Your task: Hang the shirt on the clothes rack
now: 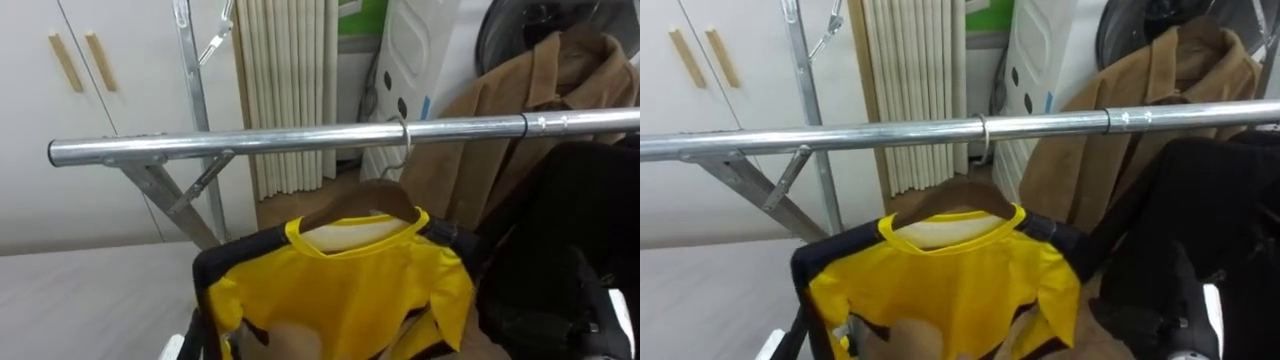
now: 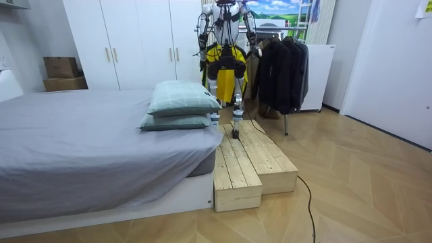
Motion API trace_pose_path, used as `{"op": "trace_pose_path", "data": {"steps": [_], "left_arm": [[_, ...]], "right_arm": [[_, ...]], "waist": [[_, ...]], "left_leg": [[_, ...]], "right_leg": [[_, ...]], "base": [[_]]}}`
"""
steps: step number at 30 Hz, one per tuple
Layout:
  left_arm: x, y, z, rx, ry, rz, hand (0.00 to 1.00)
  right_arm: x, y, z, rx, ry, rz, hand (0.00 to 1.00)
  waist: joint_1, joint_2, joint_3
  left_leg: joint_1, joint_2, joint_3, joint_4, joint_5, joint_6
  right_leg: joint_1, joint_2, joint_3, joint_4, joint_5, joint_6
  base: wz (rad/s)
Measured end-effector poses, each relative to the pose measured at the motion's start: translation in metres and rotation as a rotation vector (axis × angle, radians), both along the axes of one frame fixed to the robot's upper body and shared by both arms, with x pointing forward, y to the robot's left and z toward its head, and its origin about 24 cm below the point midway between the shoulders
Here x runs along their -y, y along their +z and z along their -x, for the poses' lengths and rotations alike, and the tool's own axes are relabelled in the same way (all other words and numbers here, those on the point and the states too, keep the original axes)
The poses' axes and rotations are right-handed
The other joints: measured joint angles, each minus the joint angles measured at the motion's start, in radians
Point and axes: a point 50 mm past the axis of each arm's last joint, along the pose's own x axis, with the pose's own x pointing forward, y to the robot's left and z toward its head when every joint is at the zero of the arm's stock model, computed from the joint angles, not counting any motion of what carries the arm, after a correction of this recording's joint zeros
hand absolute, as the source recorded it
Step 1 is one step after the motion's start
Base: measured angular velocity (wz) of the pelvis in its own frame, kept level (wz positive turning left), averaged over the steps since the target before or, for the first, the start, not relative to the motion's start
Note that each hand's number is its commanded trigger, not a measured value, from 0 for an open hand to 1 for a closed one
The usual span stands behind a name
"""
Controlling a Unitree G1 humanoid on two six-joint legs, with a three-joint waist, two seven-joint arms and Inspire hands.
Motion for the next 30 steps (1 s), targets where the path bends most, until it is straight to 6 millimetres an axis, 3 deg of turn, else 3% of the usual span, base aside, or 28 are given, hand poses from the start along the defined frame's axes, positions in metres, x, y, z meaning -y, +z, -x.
{"op": "trace_pose_path", "data": {"steps": [6, 8, 14, 19, 23, 26, 30], "left_arm": [[-0.009, -0.021, 0.025, -0.115, 0.034, -0.017, 0.0], [-0.015, -0.029, 0.043, -0.169, 0.078, -0.034, 0.0], [-0.023, -0.043, 0.069, -0.263, 0.127, -0.041, 0.0], [-0.027, -0.053, 0.092, -0.365, 0.154, -0.033, 0.0], [-0.037, -0.062, 0.12, -0.487, 0.277, -0.025, 0.0], [-0.039, -0.063, 0.13, -0.517, 0.308, -0.014, 0.0], [-0.039, -0.064, 0.132, -0.545, 0.317, -0.008, 0.0]], "right_arm": [[0.004, -0.037, 0.04, -0.189, -0.049, -0.027, 0.0], [-0.002, -0.052, 0.062, -0.265, -0.057, -0.068, 0.0], [-0.006, -0.087, 0.115, -0.49, -0.081, -0.186, 0.0], [-0.014, -0.104, 0.157, -0.61, -0.136, -0.384, 0.0], [-0.026, -0.114, 0.193, -0.687, -0.239, -0.571, 0.0], [-0.031, -0.117, 0.215, -0.719, -0.337, -0.678, 0.0], [-0.033, -0.118, 0.228, -0.746, -0.388, -0.74, 0.0]], "waist": [[0.002, 0.001, -0.0009], [0.0, 0.001, -0.0013], [-0.011, 0.006, -0.0054], [-0.003, 0.013, -0.0084], [-0.002, 0.021, -0.0048], [0.0, 0.022, -0.0063], [-0.004, 0.026, -0.0082]], "left_leg": [[0.004, 0.0, 0.017, -0.001, 0.0, 0.0], [0.012, 0.0, 0.02, -0.002, 0.0, 0.0], [0.009, 0.0, 0.024, -0.003, -0.007, -0.01], [0.002, 0.0, 0.025, -0.007, -0.02, -0.008], [0.006, 0.0, 0.026, -0.013, -0.034, -0.002], [0.012, -0.001, 0.035, -0.018, -0.037, 0.0], [0.019, -0.001, 0.05, -0.016, -0.039, 0.001]], "right_leg": [[0.0, 0.002, 0.014, -0.002, 0.0, 0.0], [0.005, 0.005, 0.02, -0.001, 0.0, -0.001], [0.0, 0.006, 0.025, 0.0, -0.006, -0.009], [-0.013, 0.008, 0.027, 0.005, -0.001, -0.016], [-0.018, 0.008, 0.029, 0.016, -0.001, -0.016], [-0.017, 0.009, 0.037, 0.018, -0.001, -0.016], [-0.018, 0.013, 0.052, 0.019, 0.0, -0.018]], "base": [[-0.01], [-0.15], [0.0], [-0.01], [0.0], [-0.08], [-0.13]]}}
